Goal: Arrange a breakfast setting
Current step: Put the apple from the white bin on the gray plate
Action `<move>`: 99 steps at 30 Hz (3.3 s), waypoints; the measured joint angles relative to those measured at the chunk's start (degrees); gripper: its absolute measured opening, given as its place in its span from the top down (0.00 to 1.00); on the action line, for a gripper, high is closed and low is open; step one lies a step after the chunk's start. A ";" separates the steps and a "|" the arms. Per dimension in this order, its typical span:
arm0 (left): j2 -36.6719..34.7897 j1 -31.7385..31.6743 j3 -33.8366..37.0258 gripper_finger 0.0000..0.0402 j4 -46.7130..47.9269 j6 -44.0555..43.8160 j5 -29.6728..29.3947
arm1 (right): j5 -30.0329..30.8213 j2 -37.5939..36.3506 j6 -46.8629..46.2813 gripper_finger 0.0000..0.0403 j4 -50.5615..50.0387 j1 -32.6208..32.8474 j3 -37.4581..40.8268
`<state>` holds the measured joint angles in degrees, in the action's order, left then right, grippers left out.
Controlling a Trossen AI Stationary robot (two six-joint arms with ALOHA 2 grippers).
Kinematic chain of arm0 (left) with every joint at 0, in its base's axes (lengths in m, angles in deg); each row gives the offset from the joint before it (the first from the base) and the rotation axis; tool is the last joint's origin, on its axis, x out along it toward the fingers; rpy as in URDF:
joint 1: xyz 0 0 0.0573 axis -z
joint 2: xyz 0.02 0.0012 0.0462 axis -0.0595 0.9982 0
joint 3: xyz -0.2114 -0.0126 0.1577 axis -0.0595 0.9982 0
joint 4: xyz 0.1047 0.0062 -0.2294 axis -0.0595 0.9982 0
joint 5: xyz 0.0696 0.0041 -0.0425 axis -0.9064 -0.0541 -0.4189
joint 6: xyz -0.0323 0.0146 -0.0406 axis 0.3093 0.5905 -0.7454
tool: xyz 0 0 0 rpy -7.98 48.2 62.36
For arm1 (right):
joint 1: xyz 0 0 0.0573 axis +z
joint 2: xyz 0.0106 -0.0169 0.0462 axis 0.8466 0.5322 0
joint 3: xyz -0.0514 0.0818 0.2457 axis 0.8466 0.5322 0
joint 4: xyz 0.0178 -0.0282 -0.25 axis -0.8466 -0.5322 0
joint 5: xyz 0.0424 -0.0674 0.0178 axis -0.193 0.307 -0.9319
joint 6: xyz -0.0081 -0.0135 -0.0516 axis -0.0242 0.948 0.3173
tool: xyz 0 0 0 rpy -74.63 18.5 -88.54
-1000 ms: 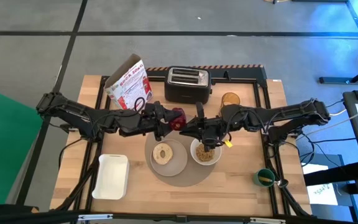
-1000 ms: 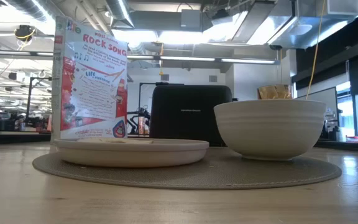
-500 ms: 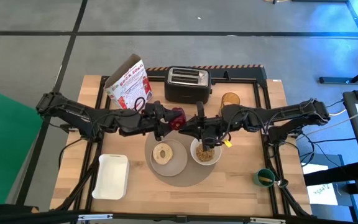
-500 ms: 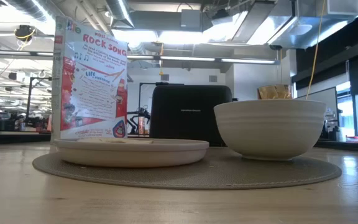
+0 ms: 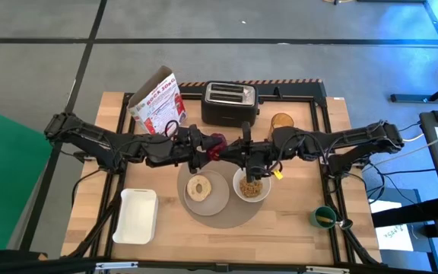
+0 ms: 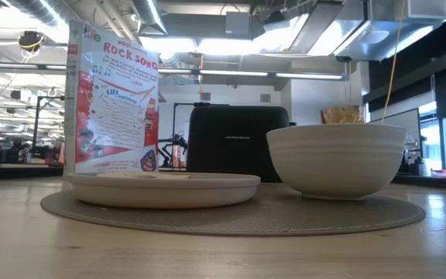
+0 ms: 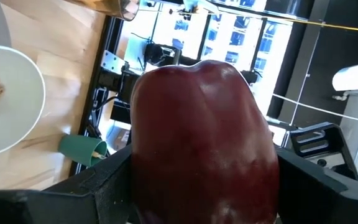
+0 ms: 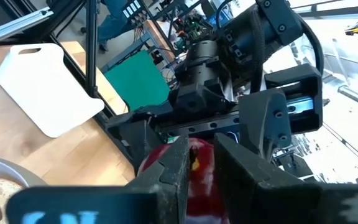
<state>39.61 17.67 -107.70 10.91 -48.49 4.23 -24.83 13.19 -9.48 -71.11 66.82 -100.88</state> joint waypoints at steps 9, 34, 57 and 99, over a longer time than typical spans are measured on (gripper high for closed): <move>0.07 0.07 0.09 0.25 0.04 -0.21 -0.09 | -1.16 0.55 -0.08 0.90 -0.15 -0.03 -0.10; -0.04 -0.46 0.05 0.09 -1.63 7.18 -4.78 | -1.68 0.74 -7.87 0.99 -1.55 -0.09 -1.58; -7.66 0.52 -0.02 0.02 -7.29 91.64 3.36 | -9.33 -6.03 -40.38 1.00 -30.94 -3.38 -17.87; 9.14 -10.03 -9.03 0.22 -9.41 104.68 17.87 | -14.18 -2.12 -60.24 1.00 -26.95 -10.14 -17.87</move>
<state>48.75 7.64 -116.73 1.50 56.20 22.10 -39.01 11.07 -69.72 -98.06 56.68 -118.75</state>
